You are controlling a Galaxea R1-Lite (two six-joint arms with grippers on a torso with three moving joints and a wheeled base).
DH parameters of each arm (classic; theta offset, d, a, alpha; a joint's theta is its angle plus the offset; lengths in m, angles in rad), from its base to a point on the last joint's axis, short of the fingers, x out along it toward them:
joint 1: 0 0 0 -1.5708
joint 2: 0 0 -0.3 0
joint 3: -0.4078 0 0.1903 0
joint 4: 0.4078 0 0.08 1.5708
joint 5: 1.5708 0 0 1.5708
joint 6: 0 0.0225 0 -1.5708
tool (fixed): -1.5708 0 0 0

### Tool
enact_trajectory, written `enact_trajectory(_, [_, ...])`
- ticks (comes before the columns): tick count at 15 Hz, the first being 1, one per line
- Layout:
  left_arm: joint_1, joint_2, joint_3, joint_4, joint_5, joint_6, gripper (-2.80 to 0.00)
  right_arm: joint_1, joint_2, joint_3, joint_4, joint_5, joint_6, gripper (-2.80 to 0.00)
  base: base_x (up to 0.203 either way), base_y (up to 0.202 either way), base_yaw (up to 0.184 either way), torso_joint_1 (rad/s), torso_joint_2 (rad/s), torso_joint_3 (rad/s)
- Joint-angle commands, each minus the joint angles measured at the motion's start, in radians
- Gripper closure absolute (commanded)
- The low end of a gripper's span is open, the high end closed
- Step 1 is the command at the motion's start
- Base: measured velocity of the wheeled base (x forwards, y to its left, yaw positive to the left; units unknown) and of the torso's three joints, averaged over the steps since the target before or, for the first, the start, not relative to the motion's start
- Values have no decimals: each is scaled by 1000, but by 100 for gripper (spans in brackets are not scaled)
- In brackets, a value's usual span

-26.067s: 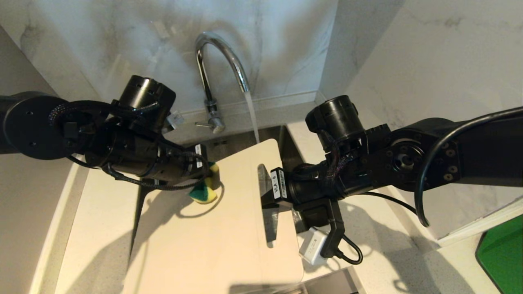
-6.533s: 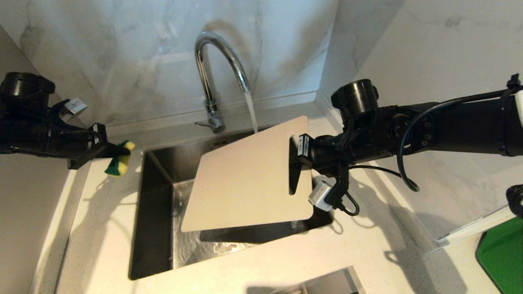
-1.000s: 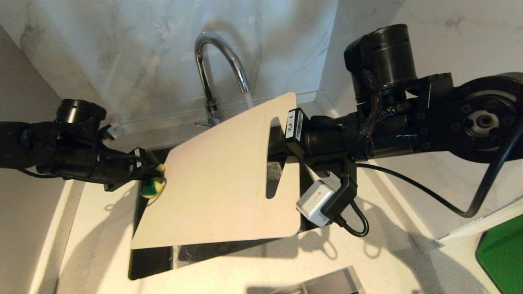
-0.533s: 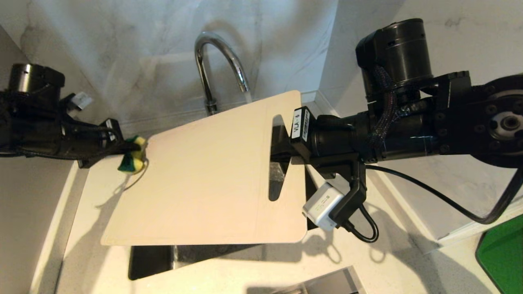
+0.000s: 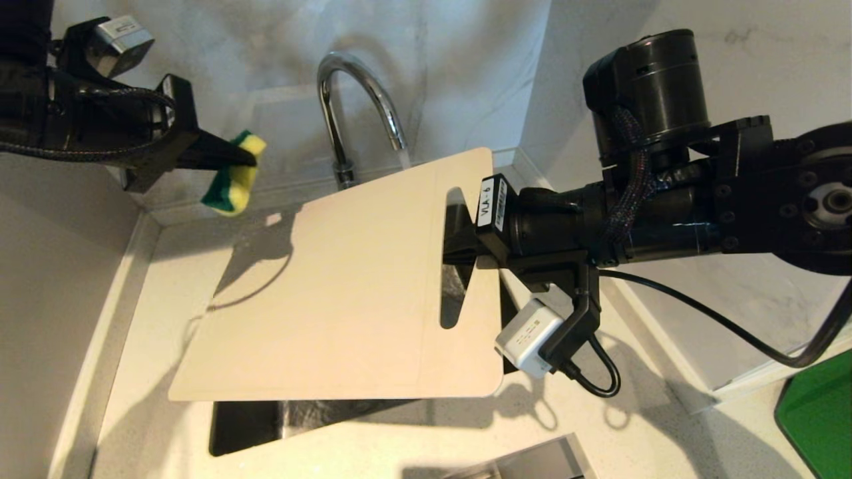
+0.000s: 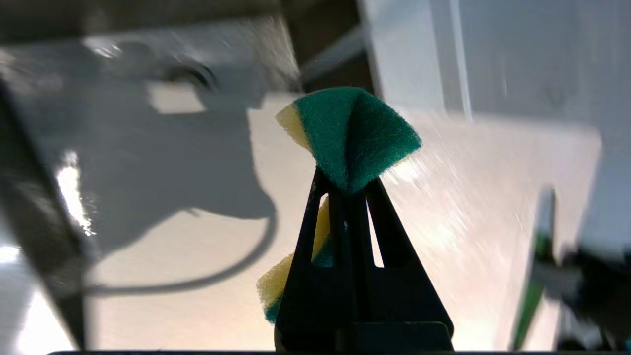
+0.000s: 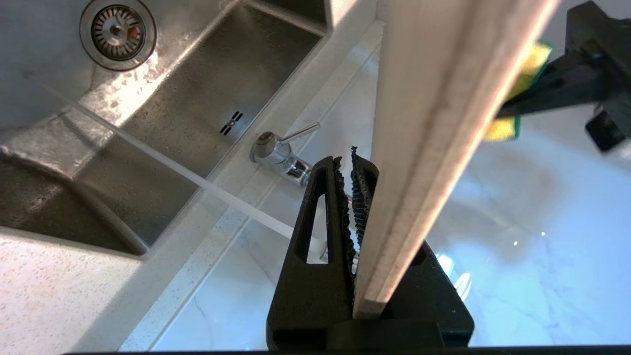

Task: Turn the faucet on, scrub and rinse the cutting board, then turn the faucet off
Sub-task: Scrub the cutting board underwater

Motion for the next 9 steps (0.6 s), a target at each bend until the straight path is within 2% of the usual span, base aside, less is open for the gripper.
enact_trajectory(1, [-181,11,43,13,56,-2,0,1,3,5,2,3,-14,0,0,0,0,0,0,0])
enact_trajectory(2, [-241,23,82,15,94,0,0,1,3,12,0,1,-14,0,0,0,0,0,0,0])
enact_trajectory(4, [-296,63,166,-12,174,4,0,-1,3,17,0,1,-14,0,0,0,0,0,0,0])
enact_trajectory(9, [-314,81,353,-172,190,4,0,-4,0,36,0,-14,-14,0,0,0,0,0,0,0])
